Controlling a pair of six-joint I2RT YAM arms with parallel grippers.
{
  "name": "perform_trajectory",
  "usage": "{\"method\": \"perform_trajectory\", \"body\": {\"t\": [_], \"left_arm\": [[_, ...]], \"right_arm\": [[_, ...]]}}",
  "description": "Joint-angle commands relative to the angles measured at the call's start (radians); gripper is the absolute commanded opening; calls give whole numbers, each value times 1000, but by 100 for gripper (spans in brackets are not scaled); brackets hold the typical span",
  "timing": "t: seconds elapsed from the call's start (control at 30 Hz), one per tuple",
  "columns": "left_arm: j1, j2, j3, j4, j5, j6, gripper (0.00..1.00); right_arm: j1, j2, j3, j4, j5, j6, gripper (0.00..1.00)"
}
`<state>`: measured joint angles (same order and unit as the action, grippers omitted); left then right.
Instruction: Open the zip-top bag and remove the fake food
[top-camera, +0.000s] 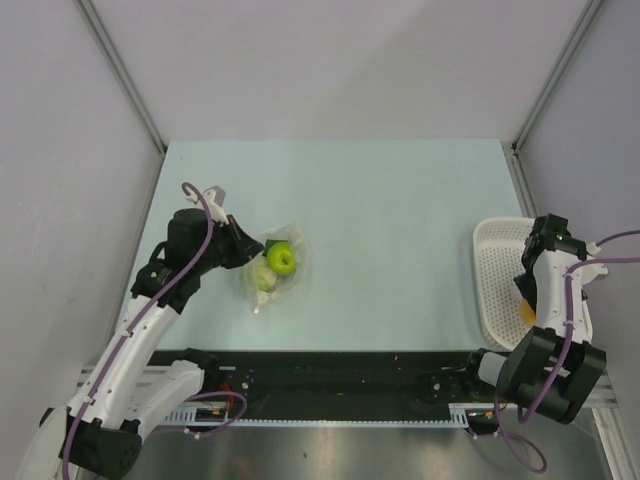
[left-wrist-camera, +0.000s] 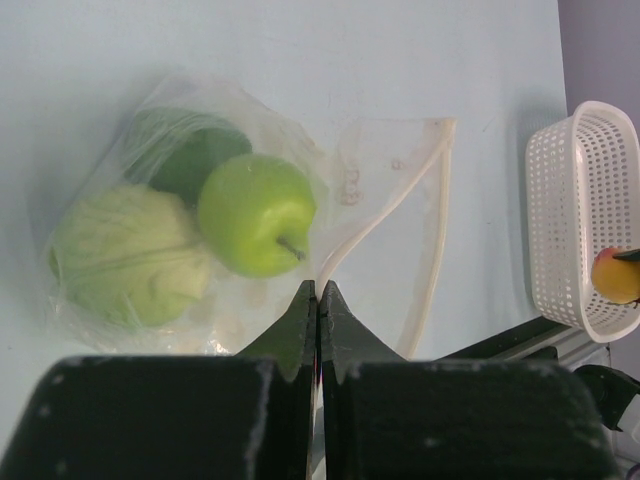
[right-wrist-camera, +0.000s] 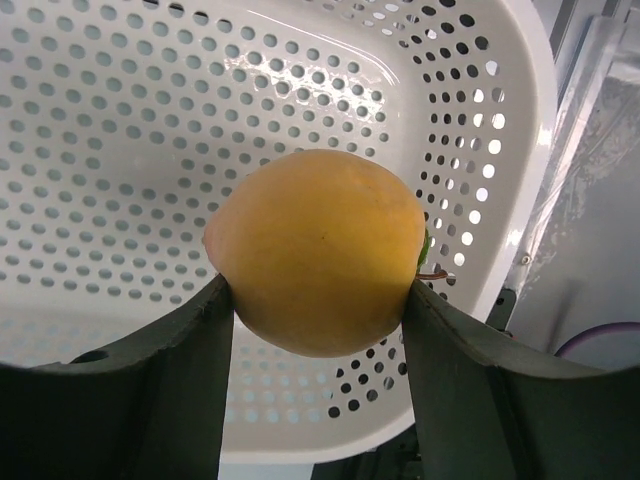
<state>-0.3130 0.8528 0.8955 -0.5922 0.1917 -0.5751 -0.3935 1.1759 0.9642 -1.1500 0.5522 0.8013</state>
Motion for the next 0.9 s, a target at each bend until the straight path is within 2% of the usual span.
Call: {"method": "perform_trajectory", "body": {"t": [0.0,0.13,0.17,0.2,0.23,0.27,0.3,0.43,0.53,0.57,0.67,0.7,0.77,0.8,0.87], "left_arm": [[-8,0,17,15,18,20,0],[-8,3,11,20,29,6,0],[-8,3,10,22,32,4,0],[-8,2,10,22,32,4,0],[-8,3,8,22,32,4,0],[-8,3,10,22,34,3,0],[-8,3,10,20,35,3,0],[-8,6,16,22,43,3,0],[-8,9,25,20,45,6,0],[-8,9,25,20,46,7,0],[-8,9,25,20,48,8,0],[-8,9,23,20,48,8,0],[-8,5,17,23,49,6,0],[-8,3,14,25,48,3,1],[-8,-1,7,29,49,1,0]], "right_arm": [[-41,36,-57,84,5,39,30],[-57,45,-104,151,-26,-4,54],[-57,42,-105,156,-26,-11,69],[-56,38,-104,156,-26,-14,78],[-47,33,-104,156,-32,-20,84],[-36,27,-104,157,-37,-24,95],[-25,10,-98,153,-38,-19,100],[70,-47,-47,130,-20,-20,100],[243,-82,64,104,36,-21,100],[378,-79,97,87,61,-27,100],[583,-49,230,76,138,-47,100],[707,-41,252,88,150,-60,100],[836,-21,295,195,126,-166,100],[967,-7,304,232,114,-200,100],[1086,31,317,382,77,-345,100]]}}
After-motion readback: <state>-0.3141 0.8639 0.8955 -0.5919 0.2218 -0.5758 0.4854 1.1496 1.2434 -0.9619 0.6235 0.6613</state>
